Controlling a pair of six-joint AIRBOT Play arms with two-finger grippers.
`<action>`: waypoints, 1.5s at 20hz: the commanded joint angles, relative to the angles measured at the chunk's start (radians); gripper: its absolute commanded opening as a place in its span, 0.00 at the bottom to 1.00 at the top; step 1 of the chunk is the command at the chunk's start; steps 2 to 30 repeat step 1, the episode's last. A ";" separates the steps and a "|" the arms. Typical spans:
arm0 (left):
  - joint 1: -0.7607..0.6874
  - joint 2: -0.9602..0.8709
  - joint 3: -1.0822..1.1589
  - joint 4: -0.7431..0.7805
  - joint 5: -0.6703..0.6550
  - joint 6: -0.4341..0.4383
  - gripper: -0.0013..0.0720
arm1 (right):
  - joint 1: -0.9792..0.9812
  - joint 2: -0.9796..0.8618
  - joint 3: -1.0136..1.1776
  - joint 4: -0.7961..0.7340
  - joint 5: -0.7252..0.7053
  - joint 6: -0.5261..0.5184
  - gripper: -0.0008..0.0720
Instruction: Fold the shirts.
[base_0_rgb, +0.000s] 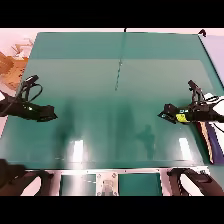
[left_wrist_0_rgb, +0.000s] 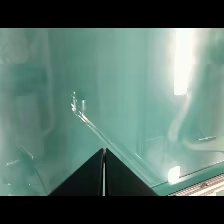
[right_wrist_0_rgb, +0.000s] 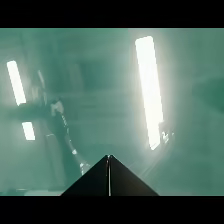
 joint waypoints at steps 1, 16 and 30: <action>0.000 0.002 -0.005 -0.003 0.003 0.002 0.05 | 0.008 0.003 -0.002 0.006 -0.004 0.000 0.03; 0.000 0.002 -0.005 -0.003 0.003 0.002 0.05 | 0.008 0.003 -0.002 0.006 -0.004 0.000 0.03; 0.000 0.002 -0.005 -0.003 0.003 0.002 0.05 | 0.008 0.003 -0.002 0.006 -0.004 0.000 0.03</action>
